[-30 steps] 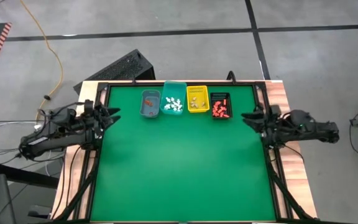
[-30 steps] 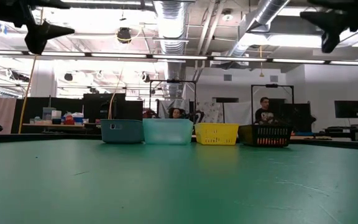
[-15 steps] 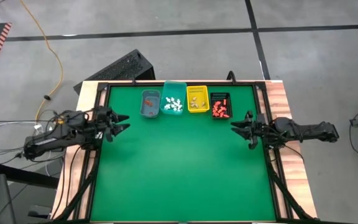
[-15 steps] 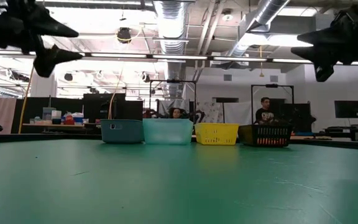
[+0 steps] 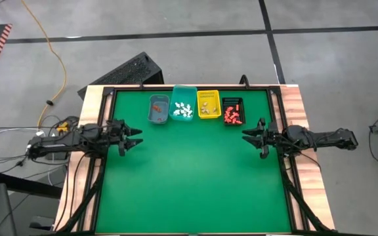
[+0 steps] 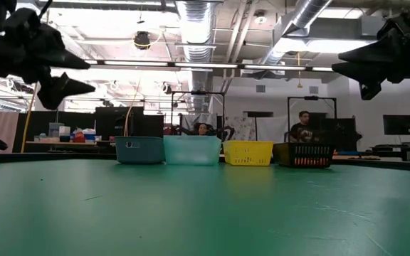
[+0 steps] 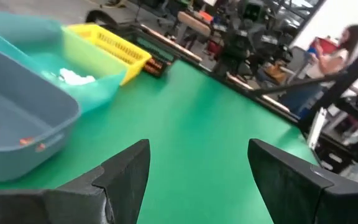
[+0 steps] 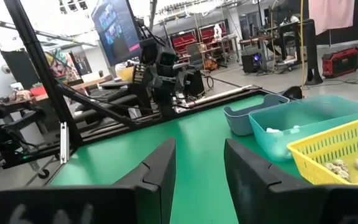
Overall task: Sort Halloween decoration
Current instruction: Return to Home Position
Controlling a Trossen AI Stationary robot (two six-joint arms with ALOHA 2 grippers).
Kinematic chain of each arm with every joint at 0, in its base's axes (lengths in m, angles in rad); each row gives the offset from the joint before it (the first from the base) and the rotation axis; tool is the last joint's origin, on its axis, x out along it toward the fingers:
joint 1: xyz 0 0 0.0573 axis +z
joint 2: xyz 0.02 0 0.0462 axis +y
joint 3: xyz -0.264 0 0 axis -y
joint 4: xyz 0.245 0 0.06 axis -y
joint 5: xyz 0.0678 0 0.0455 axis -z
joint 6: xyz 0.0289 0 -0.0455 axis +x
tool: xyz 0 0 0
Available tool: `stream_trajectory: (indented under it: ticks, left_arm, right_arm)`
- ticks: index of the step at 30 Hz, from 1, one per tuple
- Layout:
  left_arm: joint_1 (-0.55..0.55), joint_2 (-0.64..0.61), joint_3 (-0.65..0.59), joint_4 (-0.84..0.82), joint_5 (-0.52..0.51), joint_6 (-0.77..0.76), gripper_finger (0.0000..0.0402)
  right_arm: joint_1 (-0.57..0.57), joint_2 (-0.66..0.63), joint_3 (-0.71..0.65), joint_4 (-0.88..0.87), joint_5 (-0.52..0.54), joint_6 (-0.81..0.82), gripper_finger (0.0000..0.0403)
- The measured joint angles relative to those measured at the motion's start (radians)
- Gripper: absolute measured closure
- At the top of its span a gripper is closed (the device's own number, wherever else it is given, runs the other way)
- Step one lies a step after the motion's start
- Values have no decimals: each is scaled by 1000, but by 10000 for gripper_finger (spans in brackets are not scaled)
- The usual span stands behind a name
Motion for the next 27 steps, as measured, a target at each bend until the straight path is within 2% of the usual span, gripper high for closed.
stream_trajectory:
  ticks: [4, 12, 17, 27]
  left_arm:
    - [-53, 3, -35, 60, -22, 8, 141]
    - [-131, 2, -35, 60, -101, 31, 141]
    - [-135, 2, -34, 61, -152, 28, 141]
    - [-135, 2, -34, 59, -147, 38, 141]
  right_arm:
    - [0, 0, 0, 0, 0, 0, 264]
    - [-1, 2, -1, -11, -2, -23, 264]
    - [-1, 8, -1, -15, -4, -136, 264]
    - [-1, 8, -2, -17, -5, -142, 264]
